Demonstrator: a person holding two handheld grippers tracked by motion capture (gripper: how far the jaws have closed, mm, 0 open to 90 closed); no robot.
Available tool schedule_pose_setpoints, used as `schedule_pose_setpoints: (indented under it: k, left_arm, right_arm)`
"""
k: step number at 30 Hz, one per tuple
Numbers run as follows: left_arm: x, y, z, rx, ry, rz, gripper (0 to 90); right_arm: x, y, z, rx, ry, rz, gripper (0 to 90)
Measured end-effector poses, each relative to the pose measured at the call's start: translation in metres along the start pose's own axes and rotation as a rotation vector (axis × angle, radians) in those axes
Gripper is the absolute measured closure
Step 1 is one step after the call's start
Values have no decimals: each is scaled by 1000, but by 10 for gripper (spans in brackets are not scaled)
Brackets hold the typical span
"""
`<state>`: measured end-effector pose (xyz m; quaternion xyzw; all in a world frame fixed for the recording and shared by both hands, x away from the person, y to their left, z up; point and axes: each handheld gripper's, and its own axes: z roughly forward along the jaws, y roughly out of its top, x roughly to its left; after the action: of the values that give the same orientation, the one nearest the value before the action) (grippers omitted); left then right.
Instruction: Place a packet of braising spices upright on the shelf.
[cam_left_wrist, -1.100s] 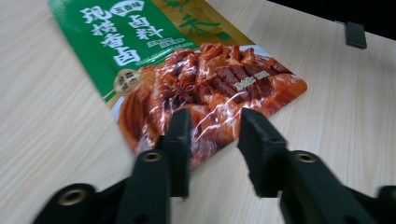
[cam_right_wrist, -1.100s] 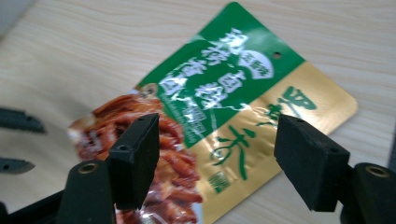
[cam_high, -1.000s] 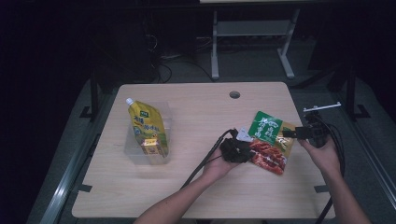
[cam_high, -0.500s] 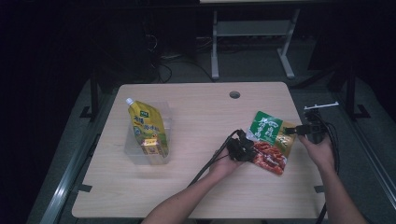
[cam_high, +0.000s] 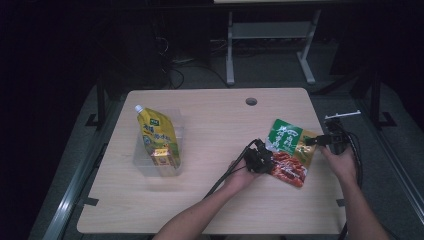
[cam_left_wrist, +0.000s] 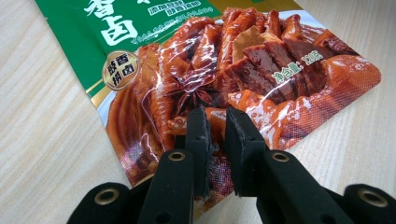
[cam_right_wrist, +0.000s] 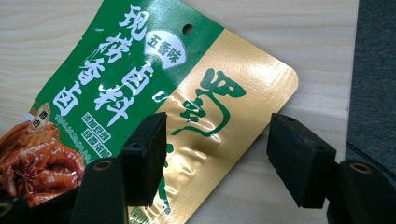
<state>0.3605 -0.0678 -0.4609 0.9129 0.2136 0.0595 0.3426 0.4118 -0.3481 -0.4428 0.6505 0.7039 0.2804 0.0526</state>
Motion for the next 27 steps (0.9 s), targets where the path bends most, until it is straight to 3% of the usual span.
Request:
schedule_pose_setpoints:
  k: [15, 27]
  left_arm:
    - [0, 0, 1, 5, -1, 2, 796]
    - [-1, 0, 1, 3, 2, 4, 796]
  right_arm:
    - [-11, -2, 4, 18, 21, 60, 393]
    - [-9, -2, 8, 33, 38, 58, 440]
